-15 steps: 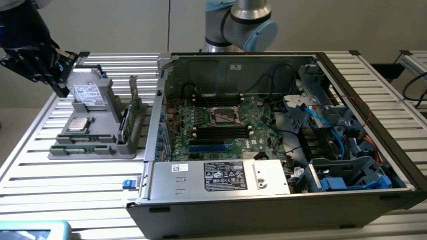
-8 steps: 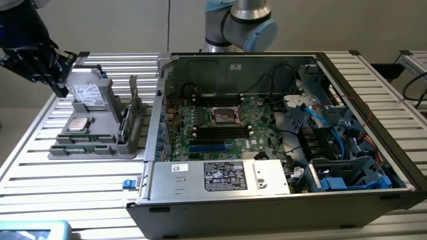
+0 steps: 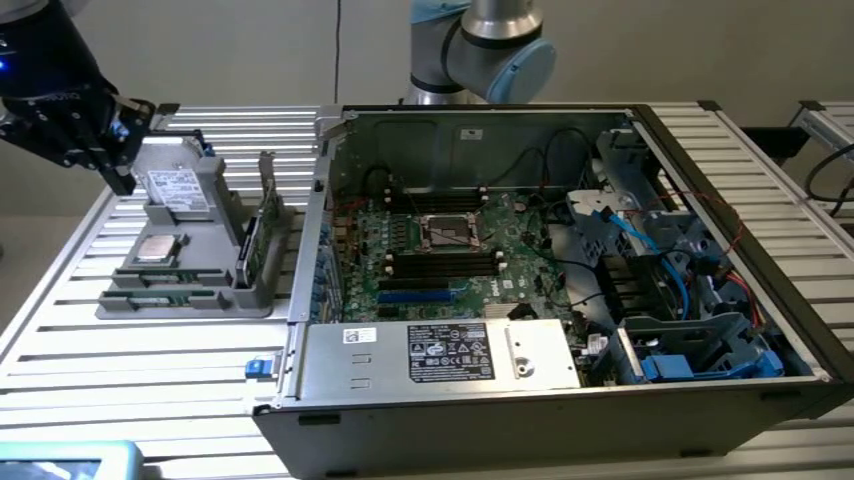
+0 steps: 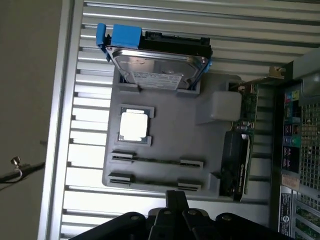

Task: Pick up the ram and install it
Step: 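Pick up the ram and move it above insertion slot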

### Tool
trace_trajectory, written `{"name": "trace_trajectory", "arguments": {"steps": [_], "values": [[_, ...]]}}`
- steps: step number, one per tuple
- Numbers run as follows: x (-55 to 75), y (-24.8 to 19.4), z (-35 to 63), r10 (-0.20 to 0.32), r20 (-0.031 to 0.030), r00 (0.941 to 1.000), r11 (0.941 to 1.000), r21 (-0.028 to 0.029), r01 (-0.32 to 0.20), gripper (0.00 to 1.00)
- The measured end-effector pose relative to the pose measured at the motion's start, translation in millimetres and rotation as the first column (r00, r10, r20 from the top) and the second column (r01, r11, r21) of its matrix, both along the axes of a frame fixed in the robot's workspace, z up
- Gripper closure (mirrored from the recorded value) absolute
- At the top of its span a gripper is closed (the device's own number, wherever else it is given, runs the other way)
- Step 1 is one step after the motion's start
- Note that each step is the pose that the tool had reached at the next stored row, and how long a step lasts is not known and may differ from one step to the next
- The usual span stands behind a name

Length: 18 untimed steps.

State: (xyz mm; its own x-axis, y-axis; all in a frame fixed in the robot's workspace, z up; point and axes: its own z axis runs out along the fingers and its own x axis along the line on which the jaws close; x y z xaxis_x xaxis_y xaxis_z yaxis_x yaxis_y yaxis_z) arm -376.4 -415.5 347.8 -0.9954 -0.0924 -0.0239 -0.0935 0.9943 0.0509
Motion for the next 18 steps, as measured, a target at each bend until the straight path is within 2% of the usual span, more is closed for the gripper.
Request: {"name": "trace_trajectory", "arguments": {"steps": [5, 9, 14, 18], "values": [[0.0, 0.0, -0.7, 0.091, 0.0, 0.9959, 0.9959, 0.0, -0.091, 0.89], [0.0, 0.0, -1.1, 0.163, 0.0001, 0.9866, 0.9866, 0.0, -0.163, 0.89], [0.0, 0.0, -1.2, 0.252, 0.0001, 0.9678, 0.9678, 0.0, -0.252, 0.89], [0.0, 0.0, -1.2, 0.322, 0.0, 0.9467, 0.9467, 0.0, -0.322, 0.89]]}}
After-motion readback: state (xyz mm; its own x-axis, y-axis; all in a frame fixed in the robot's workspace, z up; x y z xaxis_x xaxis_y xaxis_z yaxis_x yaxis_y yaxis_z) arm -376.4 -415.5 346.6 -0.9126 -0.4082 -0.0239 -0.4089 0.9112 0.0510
